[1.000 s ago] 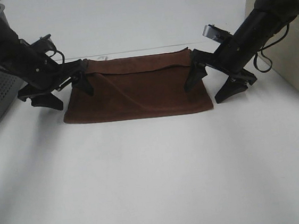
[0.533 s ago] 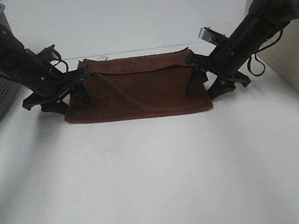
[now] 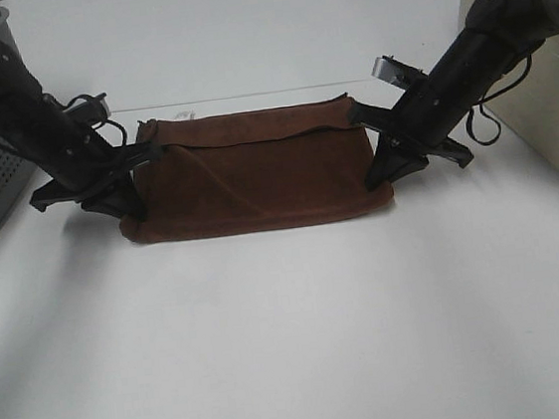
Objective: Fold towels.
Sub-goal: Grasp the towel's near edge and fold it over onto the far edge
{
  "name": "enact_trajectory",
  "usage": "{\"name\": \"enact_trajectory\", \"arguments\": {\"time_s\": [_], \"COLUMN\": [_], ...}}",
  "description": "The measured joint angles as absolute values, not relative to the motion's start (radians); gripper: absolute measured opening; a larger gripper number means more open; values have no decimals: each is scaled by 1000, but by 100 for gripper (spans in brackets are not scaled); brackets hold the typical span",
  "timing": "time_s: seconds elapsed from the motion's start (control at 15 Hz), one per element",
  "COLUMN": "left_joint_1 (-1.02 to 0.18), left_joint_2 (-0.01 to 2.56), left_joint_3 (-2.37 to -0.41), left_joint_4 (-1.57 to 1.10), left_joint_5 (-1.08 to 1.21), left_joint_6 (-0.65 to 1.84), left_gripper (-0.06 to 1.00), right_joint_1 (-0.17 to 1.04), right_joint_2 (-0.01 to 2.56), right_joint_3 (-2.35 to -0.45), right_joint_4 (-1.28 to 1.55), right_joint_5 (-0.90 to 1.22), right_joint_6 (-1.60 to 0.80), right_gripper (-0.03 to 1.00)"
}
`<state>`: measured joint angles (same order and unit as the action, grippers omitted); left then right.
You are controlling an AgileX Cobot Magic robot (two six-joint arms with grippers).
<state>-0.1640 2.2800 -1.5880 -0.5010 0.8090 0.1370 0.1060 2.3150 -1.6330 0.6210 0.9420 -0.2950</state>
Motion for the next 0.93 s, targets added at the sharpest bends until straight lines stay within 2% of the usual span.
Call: {"name": "enact_trajectory", "arguments": {"time_s": [0.2, 0.27, 0.53, 0.67, 0.93], "left_joint_1": [-164, -165, -166, -166, -166], "left_joint_2": [2191, 2140, 2006, 1978, 1939], "left_joint_3": [-1493, -1397, -1110, -1045, -1055], "left_joint_4": [-487, -487, -491, -493, -534], "left_joint_5": [830, 818, 718, 692, 679], "left_joint_6": [141, 156, 180, 187, 189], "left_gripper": [1, 1, 1, 1, 1], "right_joint_1": [106, 107, 109, 109, 109], "right_joint_2": [2205, 2144, 2027, 2005, 1984], "right_joint_3": [-1471, -1356, -1118, -1072, -1092], "right_joint_4": [622, 622, 654, 666, 669], "right_joint_5": [916, 882, 833, 830, 827], "right_joint_6": [-293, -293, -333, -355, -370], "right_gripper": [0, 0, 0, 0, 0]}}
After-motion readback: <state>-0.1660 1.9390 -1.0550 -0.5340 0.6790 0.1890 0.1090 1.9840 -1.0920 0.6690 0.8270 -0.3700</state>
